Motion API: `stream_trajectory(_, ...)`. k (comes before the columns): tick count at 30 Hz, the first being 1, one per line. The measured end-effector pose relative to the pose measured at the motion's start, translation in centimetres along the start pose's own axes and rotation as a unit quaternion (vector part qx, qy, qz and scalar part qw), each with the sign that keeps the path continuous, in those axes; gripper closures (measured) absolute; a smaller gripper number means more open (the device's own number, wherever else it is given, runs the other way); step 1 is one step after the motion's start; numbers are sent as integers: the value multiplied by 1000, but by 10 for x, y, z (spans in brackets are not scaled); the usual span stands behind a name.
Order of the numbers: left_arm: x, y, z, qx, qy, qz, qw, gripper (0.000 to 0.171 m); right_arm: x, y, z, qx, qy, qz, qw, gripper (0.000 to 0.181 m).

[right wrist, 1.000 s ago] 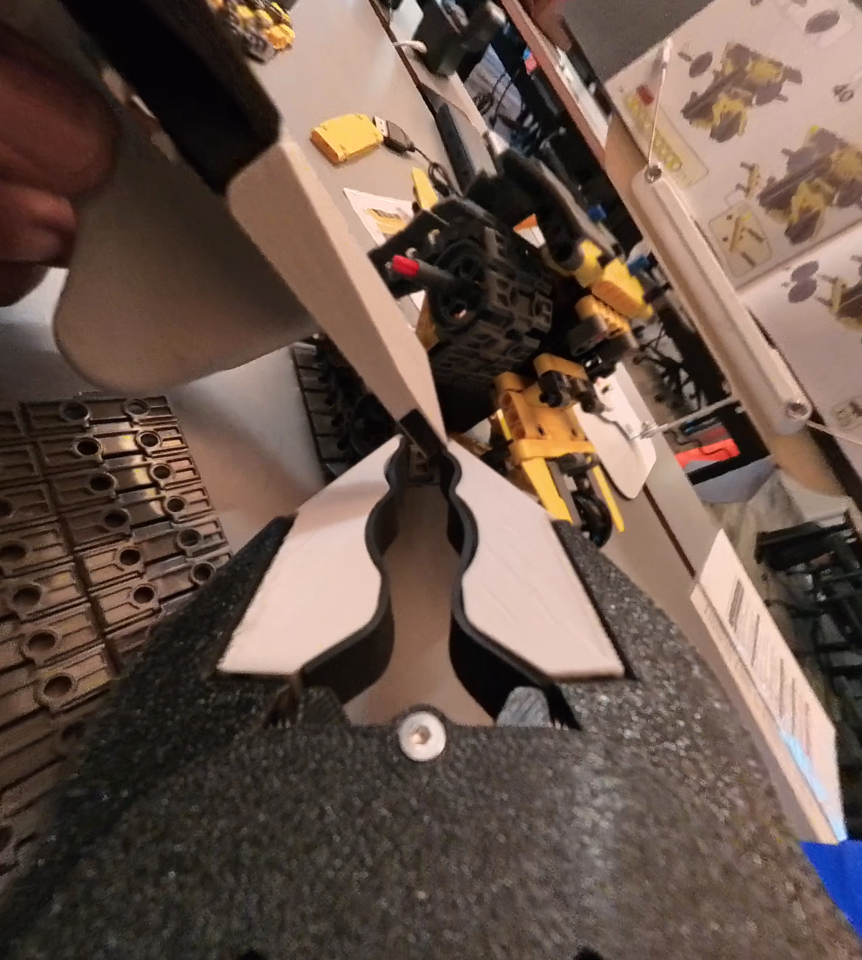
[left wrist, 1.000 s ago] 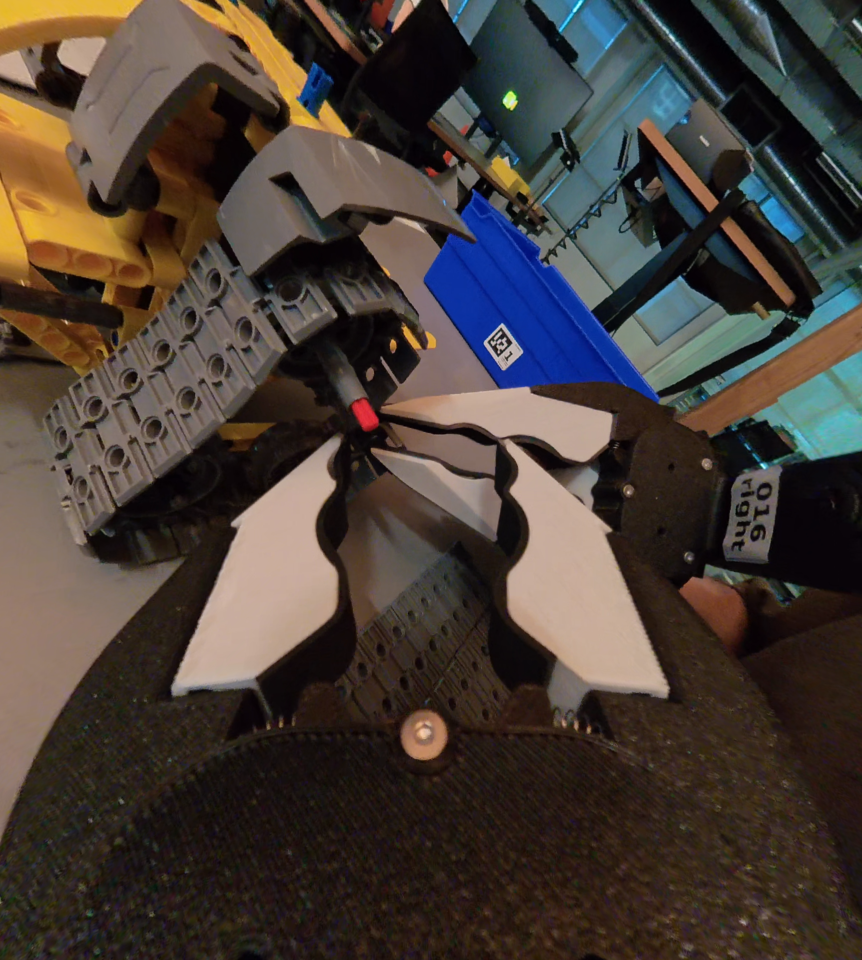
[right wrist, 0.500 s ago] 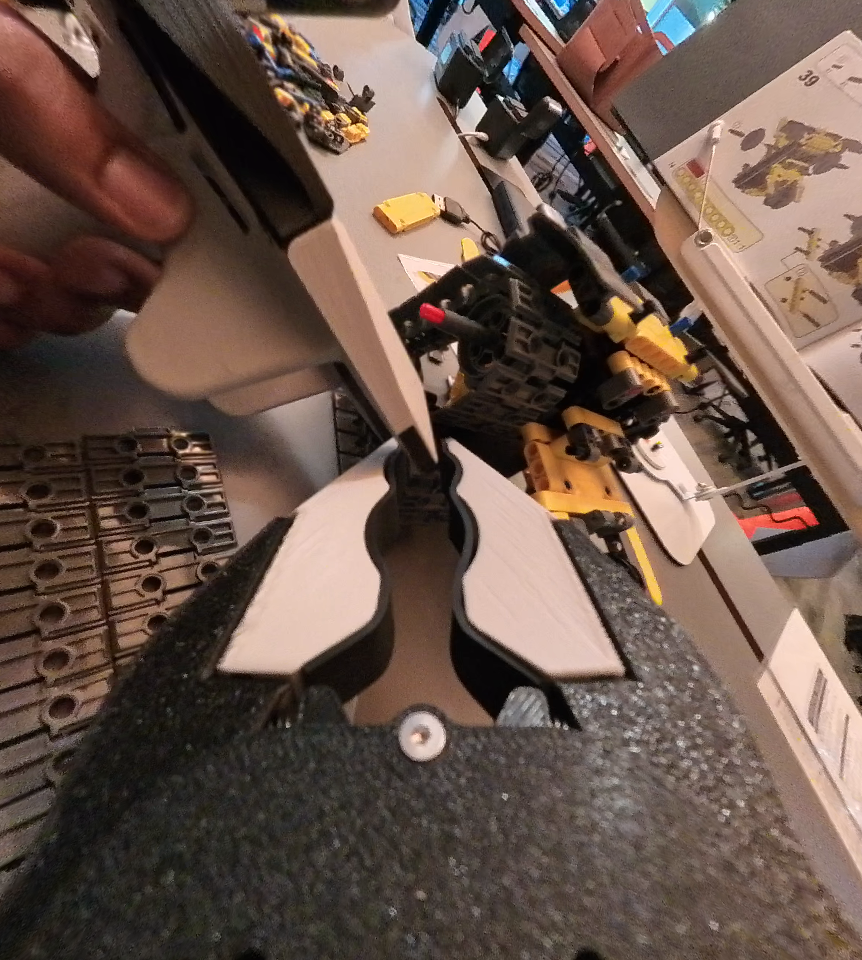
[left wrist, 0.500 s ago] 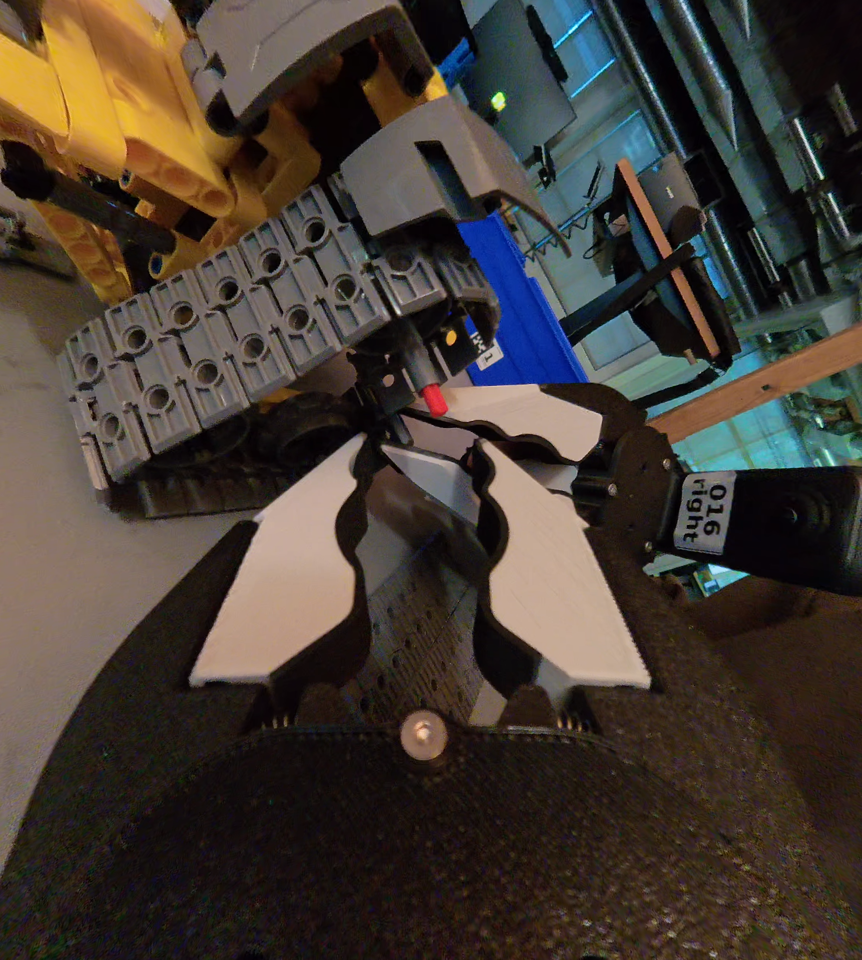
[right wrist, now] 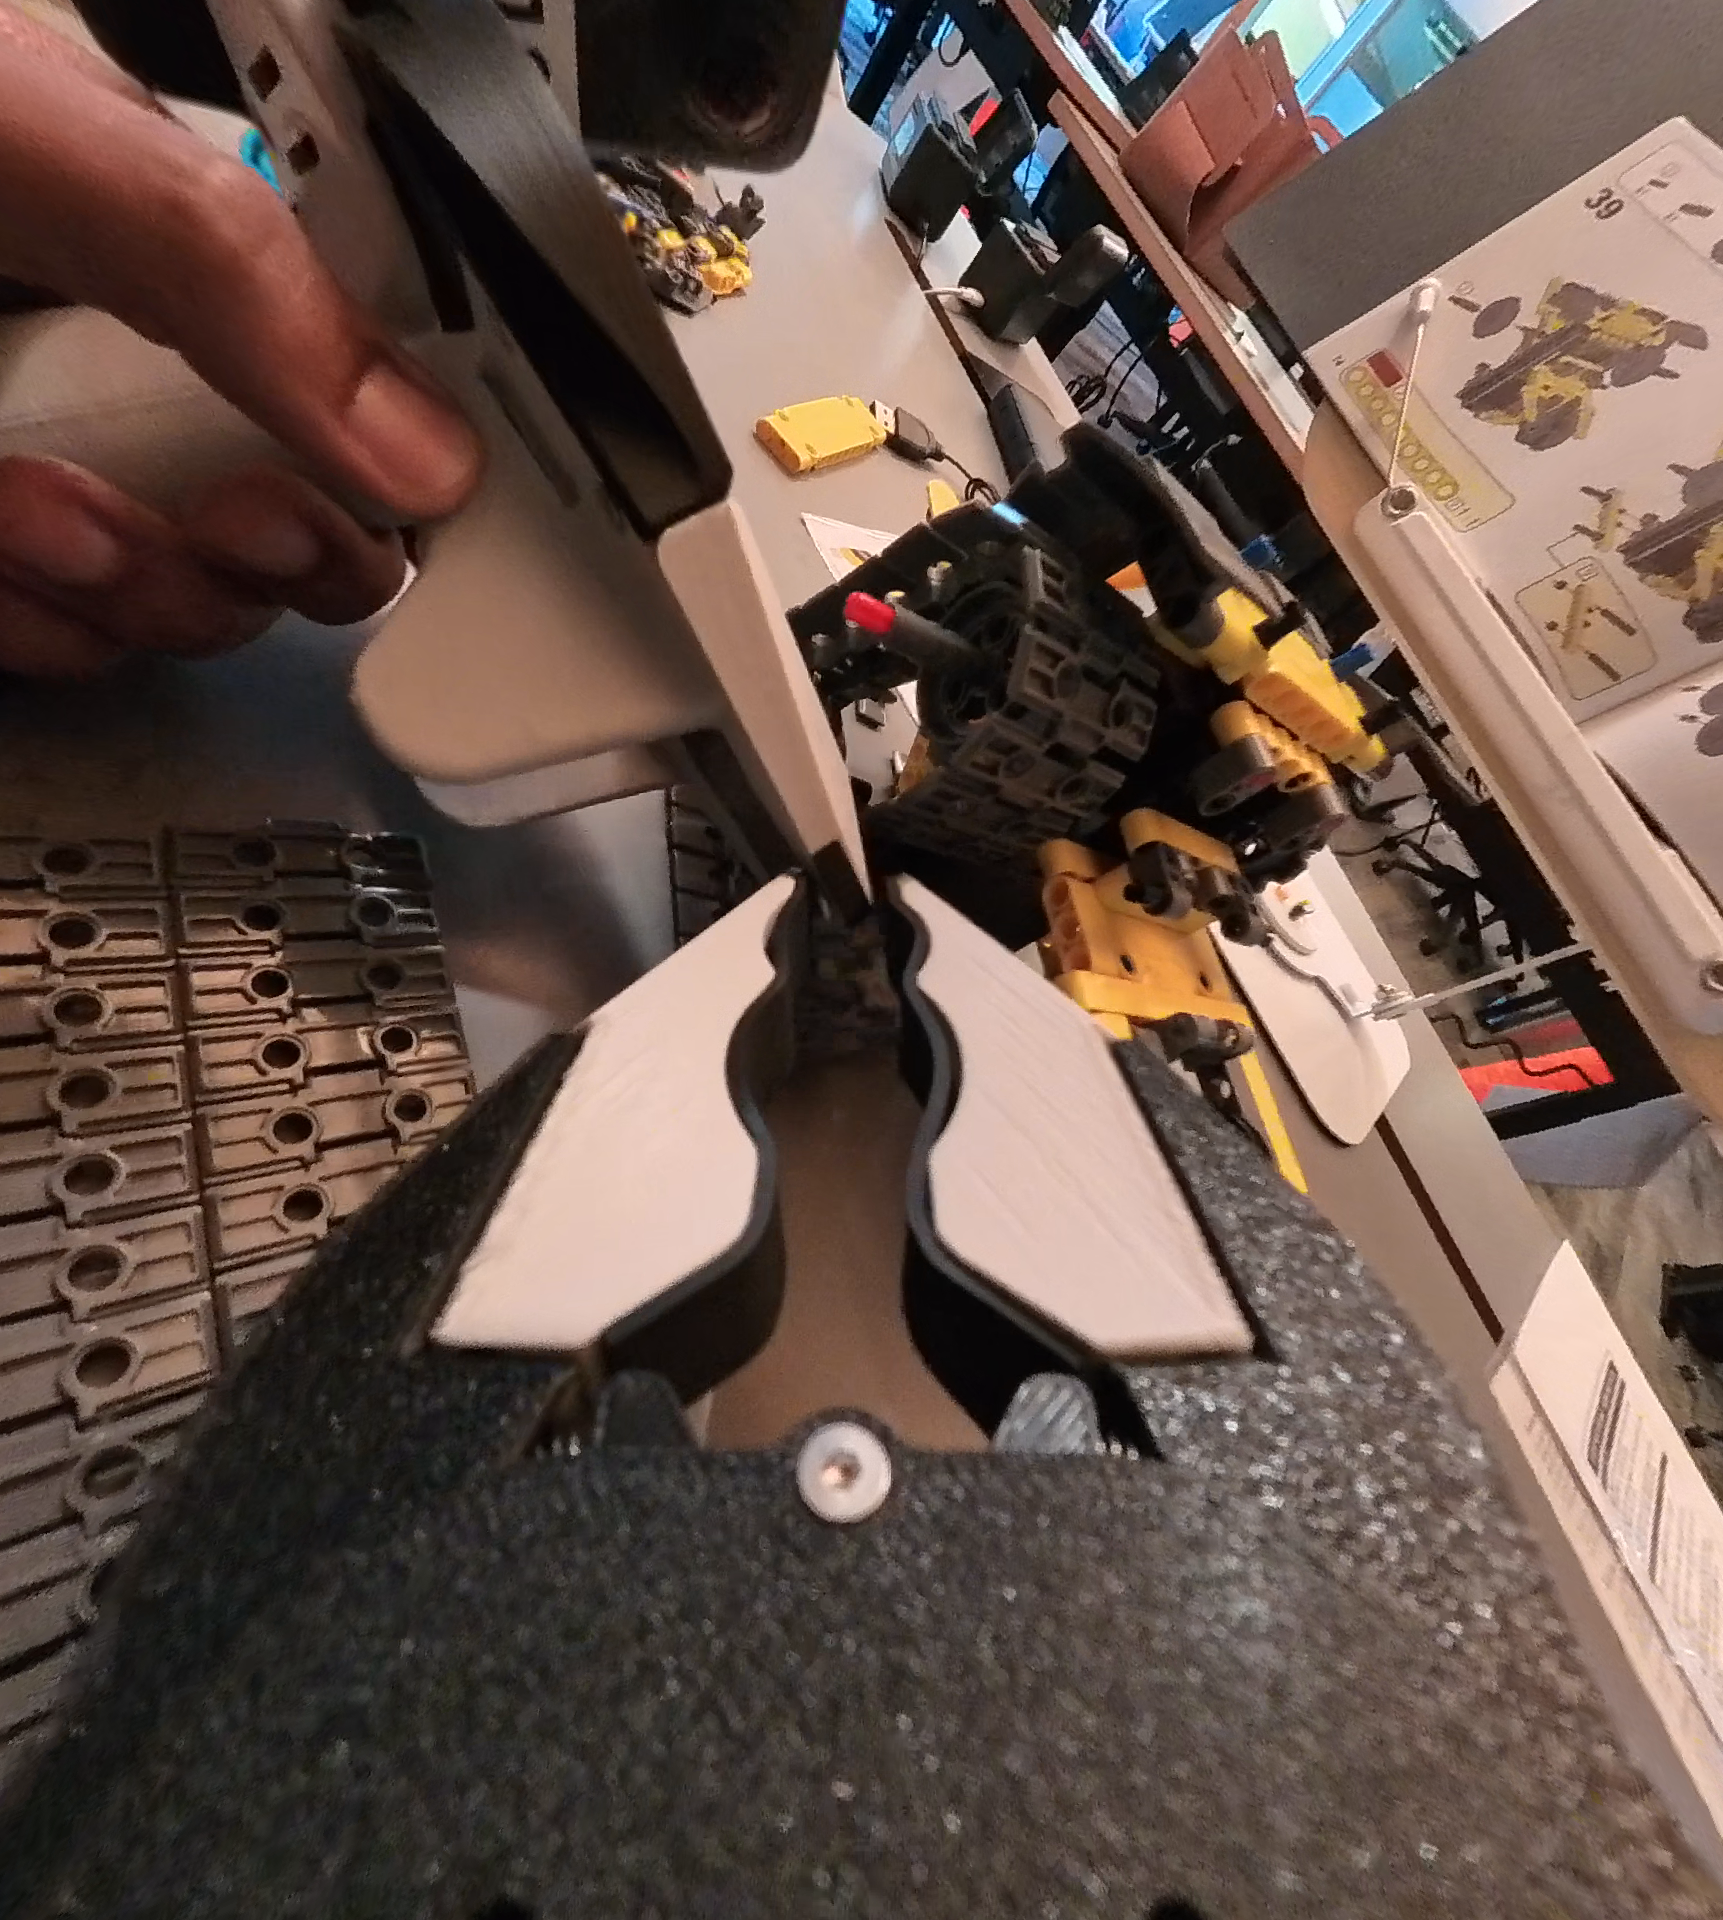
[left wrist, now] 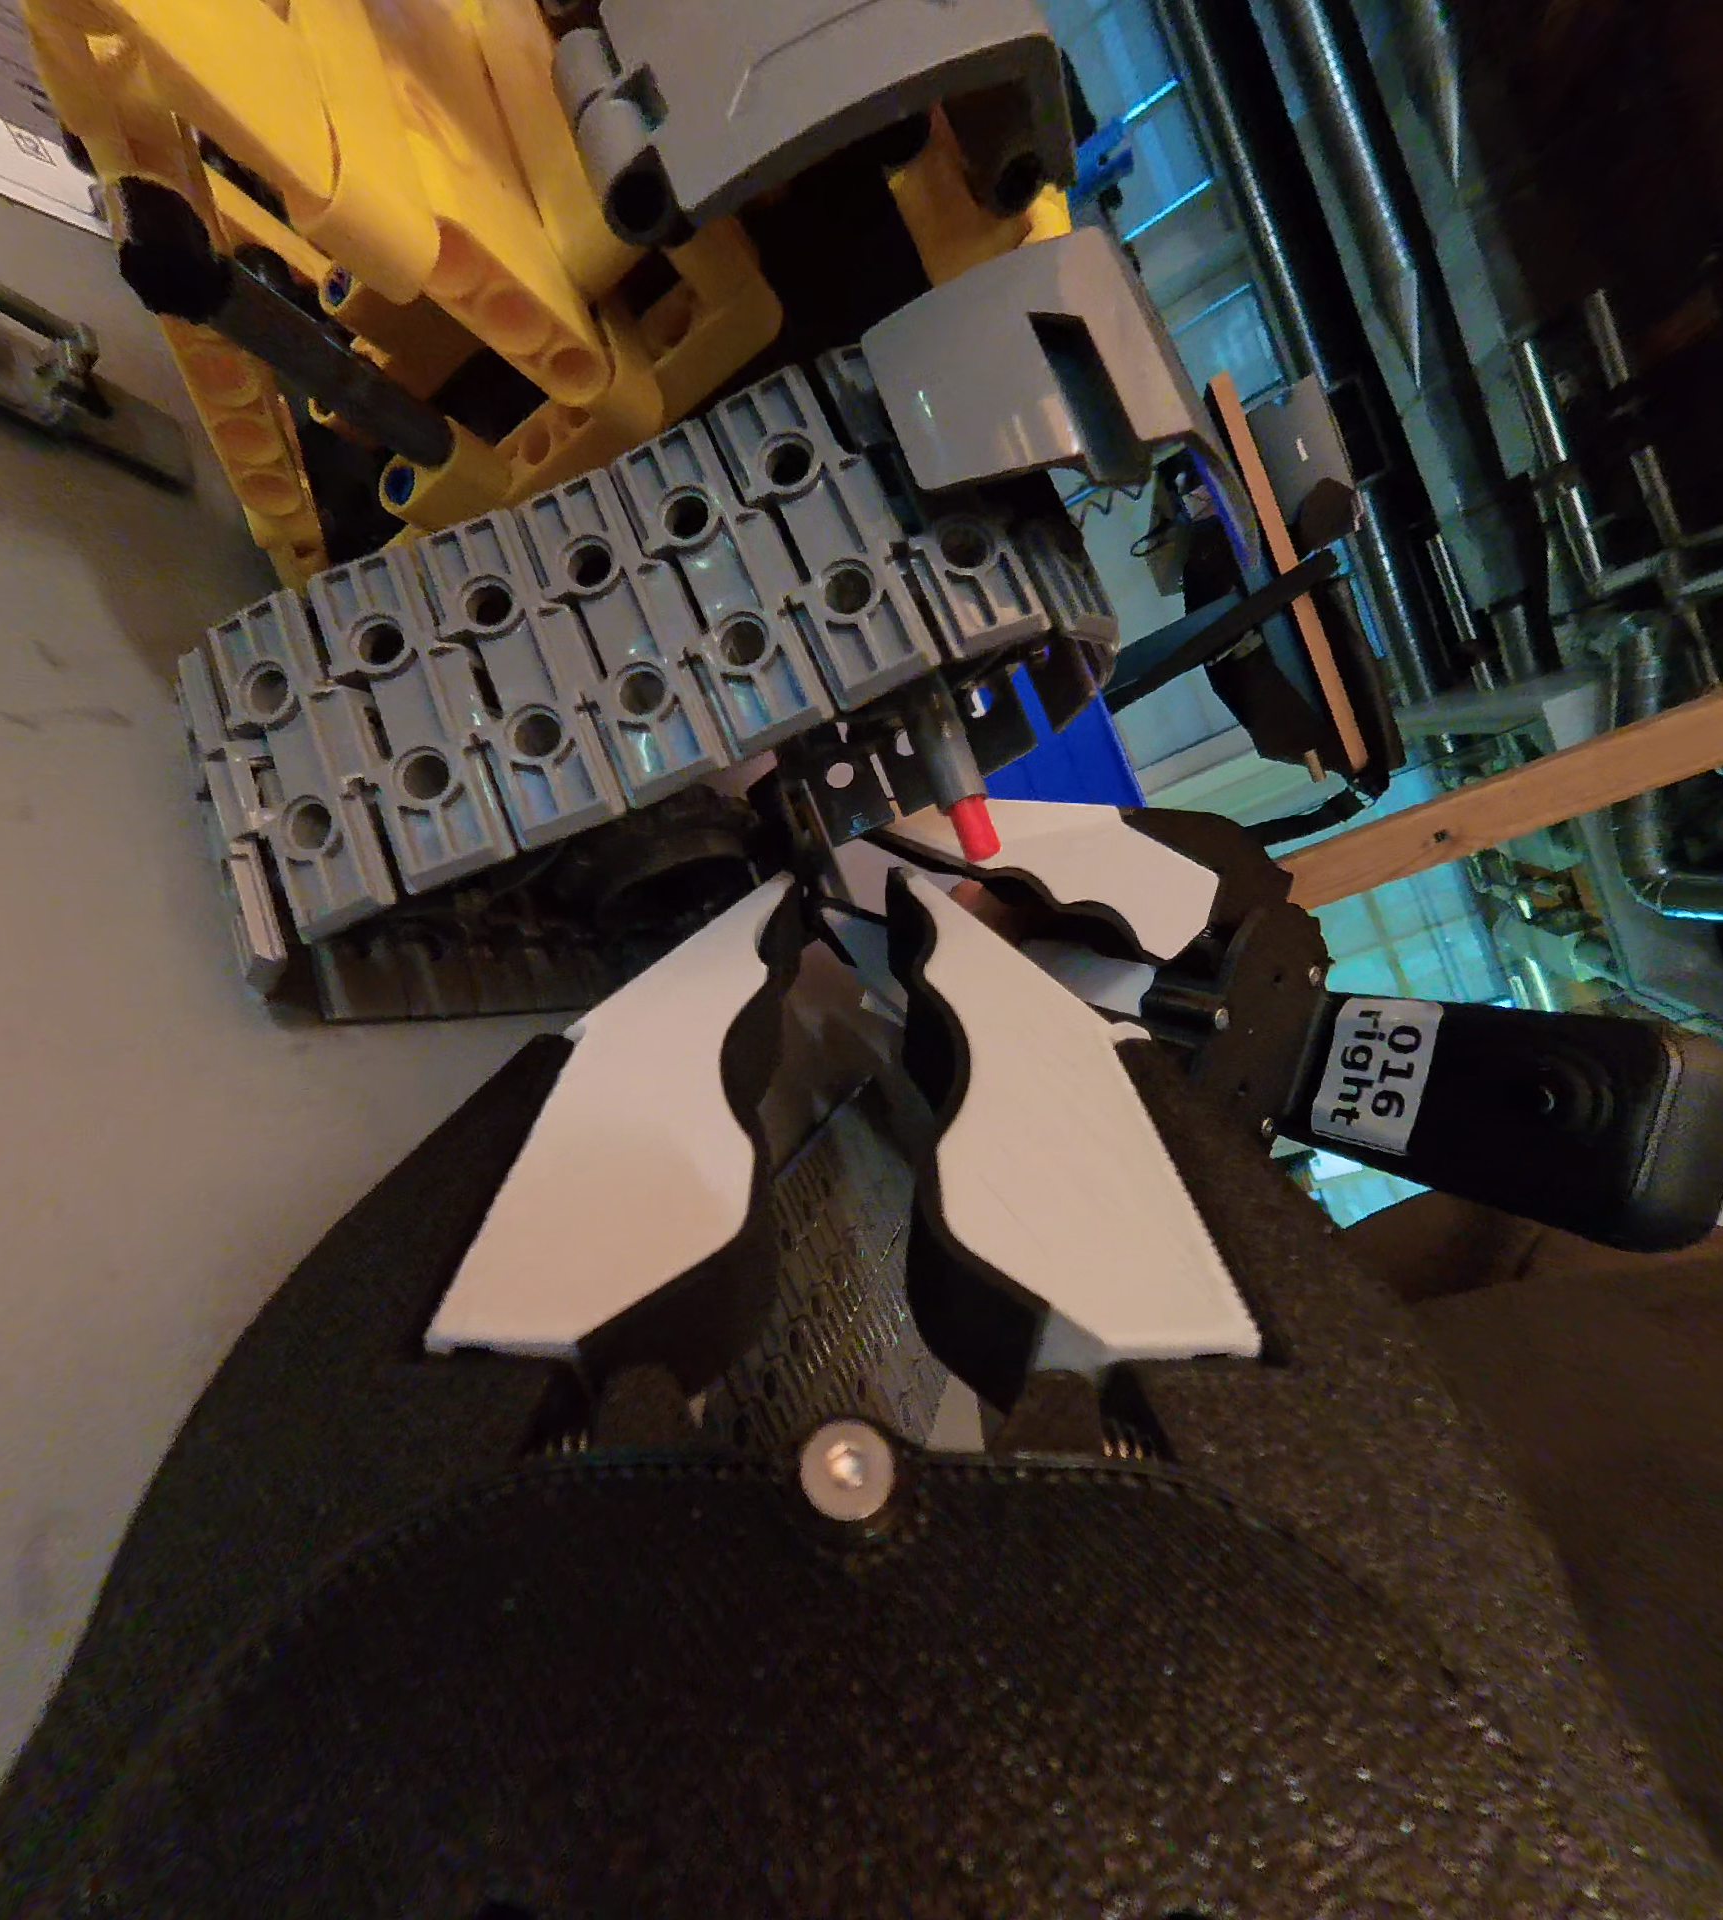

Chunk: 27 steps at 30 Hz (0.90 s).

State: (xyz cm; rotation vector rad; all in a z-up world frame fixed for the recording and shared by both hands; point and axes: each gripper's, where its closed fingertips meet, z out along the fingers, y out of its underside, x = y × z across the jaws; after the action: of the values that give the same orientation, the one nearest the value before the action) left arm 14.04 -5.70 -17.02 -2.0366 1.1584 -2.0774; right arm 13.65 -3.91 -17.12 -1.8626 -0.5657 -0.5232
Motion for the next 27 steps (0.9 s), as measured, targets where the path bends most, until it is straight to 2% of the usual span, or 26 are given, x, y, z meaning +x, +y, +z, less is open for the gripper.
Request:
stream_trajectory(1,0,0,0,-1,5,-4,1000,162,1,0,-1,2,2,0,1000,167)
stream_trajectory(10,7,6,4,-11,10,5,1000,166,7,3,-13,1,-3,37,999,151)
stream_trajectory(11,7,6,3,-7,7,10,1000,171,8,4,-16,-4,-3,42,999,149)
stream_trajectory(15,3,2,-7,-4,-25,47,999,171,13,24,-31,-61,9,101,993,152)
stream_trajectory(18,-2,3,-12,-12,-59,83,995,164,-2,55,-37,-147,-32,197,969,146)
stream_trajectory(20,-4,6,-14,-28,-82,114,990,157,-10,64,-38,-163,-51,227,959,143)
stream_trajectory(27,-16,-3,-39,-47,-157,227,960,138,-12,70,-29,-169,-82,204,961,160)
